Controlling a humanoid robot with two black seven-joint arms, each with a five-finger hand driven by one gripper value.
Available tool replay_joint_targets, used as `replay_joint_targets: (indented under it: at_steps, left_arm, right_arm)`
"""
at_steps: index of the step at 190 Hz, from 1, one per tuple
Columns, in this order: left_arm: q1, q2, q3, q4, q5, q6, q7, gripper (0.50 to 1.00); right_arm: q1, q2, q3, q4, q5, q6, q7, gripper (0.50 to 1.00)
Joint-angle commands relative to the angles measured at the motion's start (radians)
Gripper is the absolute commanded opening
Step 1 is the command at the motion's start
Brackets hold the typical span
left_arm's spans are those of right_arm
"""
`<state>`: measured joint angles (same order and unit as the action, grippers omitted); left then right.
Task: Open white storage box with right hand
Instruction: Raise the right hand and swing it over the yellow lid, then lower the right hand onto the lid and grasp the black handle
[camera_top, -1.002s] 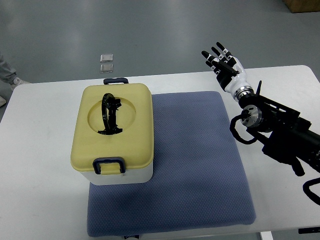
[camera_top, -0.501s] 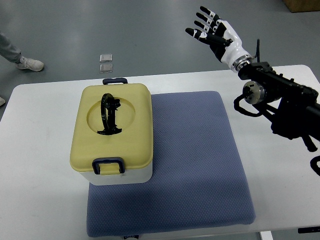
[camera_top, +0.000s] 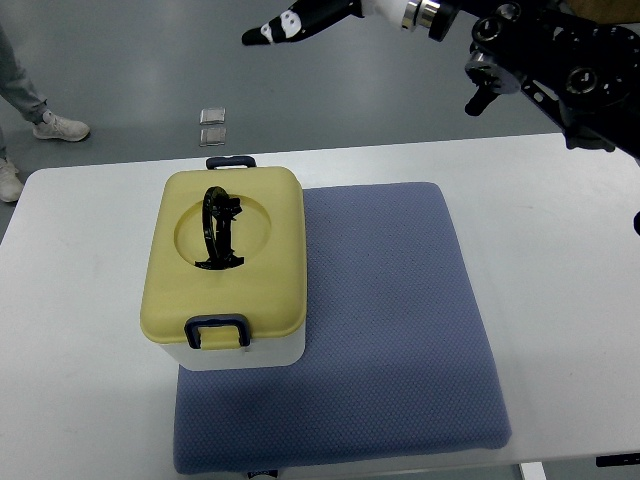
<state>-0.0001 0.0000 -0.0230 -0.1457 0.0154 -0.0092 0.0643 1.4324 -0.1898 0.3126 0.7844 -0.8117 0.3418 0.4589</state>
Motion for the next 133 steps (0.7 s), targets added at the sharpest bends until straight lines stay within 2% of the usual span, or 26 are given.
replay_joint_targets:
  at_steps: [1, 30, 45, 65, 105, 133]
  left_arm:
    - [0.0, 0.0, 0.0, 0.0, 0.0, 0.0, 0.0, 1.0]
    - [0.0, 0.0, 0.0, 0.0, 0.0, 0.0, 0.0, 1.0]
    - [0.0, 0.0, 0.0, 0.0, 0.0, 0.0, 0.0, 1.0]
    - [0.0, 0.0, -0.002, 0.0, 0.0, 0.0, 0.0, 1.0]
    - [0.0, 0.0, 0.0, 0.0, 0.0, 0.0, 0.0, 1.0]
    - [0.0, 0.0, 0.0, 0.0, 0.0, 0.0, 0.0, 1.0]
  right_arm:
    - [0.051, 0.061, -0.017, 0.003, -0.171, 0.072, 0.012, 0.928]
    - [0.097, 0.107, -0.03, 0.003, -0.417, 0.123, 0.018, 0.928]
    - [0.129, 0.128, -0.032, 0.003, -0.521, 0.134, 0.058, 0.924]
    - [0.157, 0.161, -0.041, 0.004, -0.584, 0.161, 0.078, 0.921]
    - [0.18, 0.164, -0.141, 0.088, -0.708, 0.152, 0.11, 0.917]
    - [0.178, 0.164, -0.155, 0.099, -0.753, 0.141, 0.112, 0.901]
